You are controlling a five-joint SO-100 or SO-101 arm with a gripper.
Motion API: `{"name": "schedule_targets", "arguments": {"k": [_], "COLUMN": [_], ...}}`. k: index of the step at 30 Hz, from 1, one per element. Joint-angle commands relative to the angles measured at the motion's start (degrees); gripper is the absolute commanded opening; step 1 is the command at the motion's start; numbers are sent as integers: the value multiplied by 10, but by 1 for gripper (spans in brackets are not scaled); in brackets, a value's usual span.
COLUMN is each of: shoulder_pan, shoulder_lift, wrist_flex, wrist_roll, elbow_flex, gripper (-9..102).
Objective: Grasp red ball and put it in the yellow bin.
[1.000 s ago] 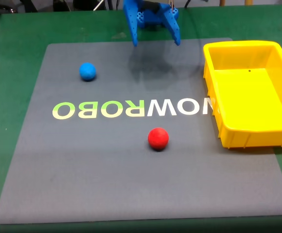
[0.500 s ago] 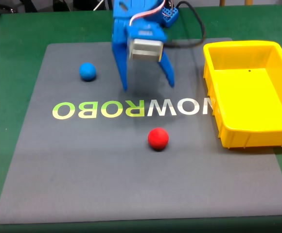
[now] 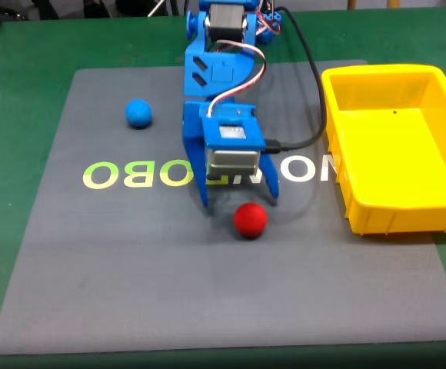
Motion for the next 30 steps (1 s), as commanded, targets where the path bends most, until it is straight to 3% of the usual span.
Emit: {"name": "schedule_targets", "arguments": {"k": [1,21,25,30], "shoulder_pan": [-15,-32,-30,-31], "shoulder_lift": [-20,-120,-129,-127], "wrist_flex": [-6,25,26,41], "wrist_roll": [12,18,14,18], "elbow_flex": [-93,-207,-217,-218], "gripper": [40,33,24,1]}}
